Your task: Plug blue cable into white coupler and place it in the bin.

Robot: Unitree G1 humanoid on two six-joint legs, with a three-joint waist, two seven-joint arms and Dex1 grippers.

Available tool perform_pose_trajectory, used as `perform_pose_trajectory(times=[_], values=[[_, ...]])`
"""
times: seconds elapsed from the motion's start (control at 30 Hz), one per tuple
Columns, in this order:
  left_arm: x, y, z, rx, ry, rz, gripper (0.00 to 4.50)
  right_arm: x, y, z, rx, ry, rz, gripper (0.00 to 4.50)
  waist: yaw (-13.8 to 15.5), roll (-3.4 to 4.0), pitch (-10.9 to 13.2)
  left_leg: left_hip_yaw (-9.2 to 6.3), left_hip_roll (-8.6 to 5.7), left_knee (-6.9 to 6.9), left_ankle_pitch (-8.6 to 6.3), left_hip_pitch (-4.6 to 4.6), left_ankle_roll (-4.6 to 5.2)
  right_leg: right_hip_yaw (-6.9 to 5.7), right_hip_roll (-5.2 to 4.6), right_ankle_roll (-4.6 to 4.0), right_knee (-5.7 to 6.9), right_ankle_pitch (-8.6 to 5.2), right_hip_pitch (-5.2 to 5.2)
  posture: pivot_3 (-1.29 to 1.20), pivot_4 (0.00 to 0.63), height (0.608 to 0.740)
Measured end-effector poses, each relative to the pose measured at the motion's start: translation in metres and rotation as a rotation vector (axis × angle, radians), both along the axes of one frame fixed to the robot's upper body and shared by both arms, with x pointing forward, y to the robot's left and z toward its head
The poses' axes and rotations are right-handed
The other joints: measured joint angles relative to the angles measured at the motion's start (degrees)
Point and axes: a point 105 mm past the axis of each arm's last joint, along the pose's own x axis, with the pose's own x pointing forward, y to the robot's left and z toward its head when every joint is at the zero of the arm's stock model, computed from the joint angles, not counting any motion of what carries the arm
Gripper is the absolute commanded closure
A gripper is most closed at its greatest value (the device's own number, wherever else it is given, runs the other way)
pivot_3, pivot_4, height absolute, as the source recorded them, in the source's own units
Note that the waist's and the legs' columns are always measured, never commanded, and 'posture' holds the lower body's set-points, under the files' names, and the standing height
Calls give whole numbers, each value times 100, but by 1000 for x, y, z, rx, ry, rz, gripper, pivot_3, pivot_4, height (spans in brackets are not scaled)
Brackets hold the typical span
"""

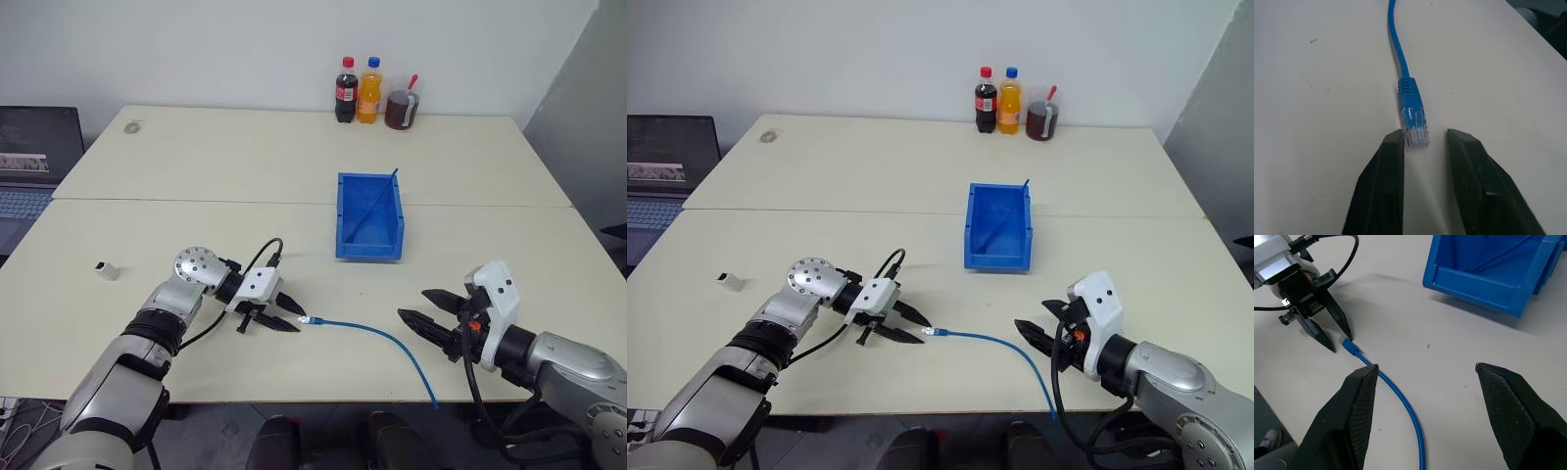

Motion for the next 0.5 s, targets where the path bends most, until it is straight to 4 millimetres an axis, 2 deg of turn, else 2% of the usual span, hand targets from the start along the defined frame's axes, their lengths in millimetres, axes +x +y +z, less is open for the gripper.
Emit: perform_pose_trajectory(times=[0.1, 0.33, 0.4, 0.5], values=[[1, 0, 0, -1, 6, 9, 4293, 0, 0, 1, 4, -7, 0, 1138, 0, 0, 0, 0, 0, 0, 0, 0, 0, -1, 0, 0, 0, 0, 0, 0, 150, 740], [0, -2, -1, -12, 30, 30, 4306, 2, 3, 1, 17, -4, 0, 1138, 0, 0, -4, 1, -1, 0, 0, 0, 0, 3, -1, 0, 0, 0, 0, 0, 150, 740], [0, -3, 0, -5, 85, 66, 4306, 1, 5, 4, 24, -11, 12, 1138, 1, 0, -3, -1, -1, 0, 0, -2, 0, 1, -1, 1, -1, 0, 0, 0, 150, 740], [-2, -8, 11, 8, 255, 149, 4306, -1, 11, 11, 52, -25, 62, 1138, -7, 0, -2, -10, 1, 0, 0, -5, 0, -1, 0, 1, 0, -1, -2, 0, 150, 740]])
